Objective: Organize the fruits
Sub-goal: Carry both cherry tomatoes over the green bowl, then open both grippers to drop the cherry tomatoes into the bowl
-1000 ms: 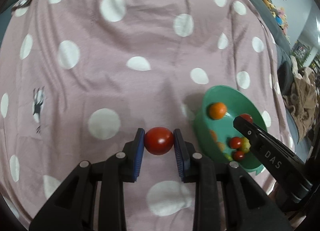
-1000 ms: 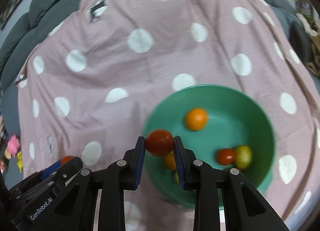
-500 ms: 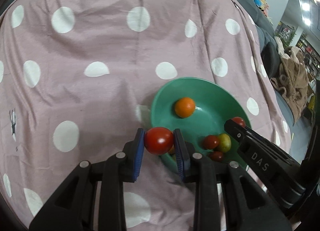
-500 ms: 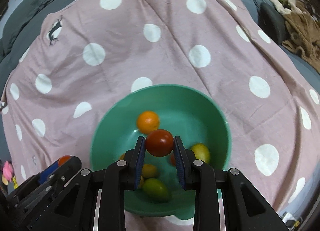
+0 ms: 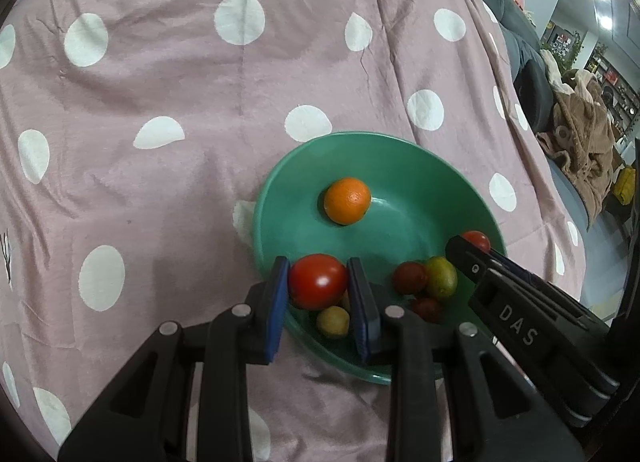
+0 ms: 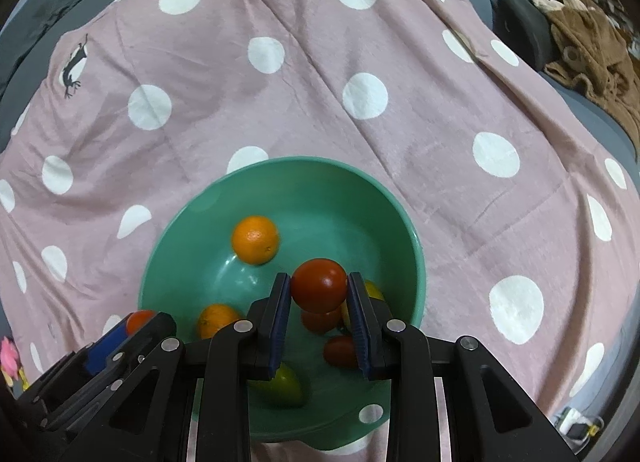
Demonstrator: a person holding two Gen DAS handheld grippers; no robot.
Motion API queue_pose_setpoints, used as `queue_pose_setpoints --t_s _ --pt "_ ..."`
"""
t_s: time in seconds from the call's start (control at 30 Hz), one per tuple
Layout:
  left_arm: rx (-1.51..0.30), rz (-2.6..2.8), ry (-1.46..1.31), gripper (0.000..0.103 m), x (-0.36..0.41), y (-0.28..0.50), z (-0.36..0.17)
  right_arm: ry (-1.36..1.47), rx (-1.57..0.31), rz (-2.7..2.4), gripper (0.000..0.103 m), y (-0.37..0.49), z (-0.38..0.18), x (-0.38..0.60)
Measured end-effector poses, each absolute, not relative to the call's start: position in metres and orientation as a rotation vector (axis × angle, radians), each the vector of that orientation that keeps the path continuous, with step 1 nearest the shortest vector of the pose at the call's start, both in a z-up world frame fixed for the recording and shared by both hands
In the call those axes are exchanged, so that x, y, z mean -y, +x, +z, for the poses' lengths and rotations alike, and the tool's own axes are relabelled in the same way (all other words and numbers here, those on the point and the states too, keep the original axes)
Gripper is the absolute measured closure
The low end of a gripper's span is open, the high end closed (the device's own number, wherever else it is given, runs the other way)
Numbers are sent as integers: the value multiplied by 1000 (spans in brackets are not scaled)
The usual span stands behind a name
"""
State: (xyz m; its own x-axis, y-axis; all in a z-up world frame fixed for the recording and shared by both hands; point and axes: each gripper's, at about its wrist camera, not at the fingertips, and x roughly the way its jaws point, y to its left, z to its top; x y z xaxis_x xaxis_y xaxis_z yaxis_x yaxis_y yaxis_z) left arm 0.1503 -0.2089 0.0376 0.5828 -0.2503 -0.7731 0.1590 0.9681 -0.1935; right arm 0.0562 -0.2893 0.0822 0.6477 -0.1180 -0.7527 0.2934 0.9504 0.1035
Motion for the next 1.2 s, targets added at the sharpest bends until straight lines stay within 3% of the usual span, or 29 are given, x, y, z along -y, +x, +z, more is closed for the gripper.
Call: queue_pose_setpoints --t_s 0.77,0.93,1.0,1.2 --pt "-967 -279 -130 74 219 156 27 214 -873 -271 72 61 75 297" --pt "-956 -277 -141 56 216 155 34 199 -859 -292 72 59 78 298" --pt "-938 -277 -148 45 212 154 39 203 -836 -308 64 54 83 301" --pt "-912 -273 -190 26 200 146 53 230 -788 -295 54 48 94 307"
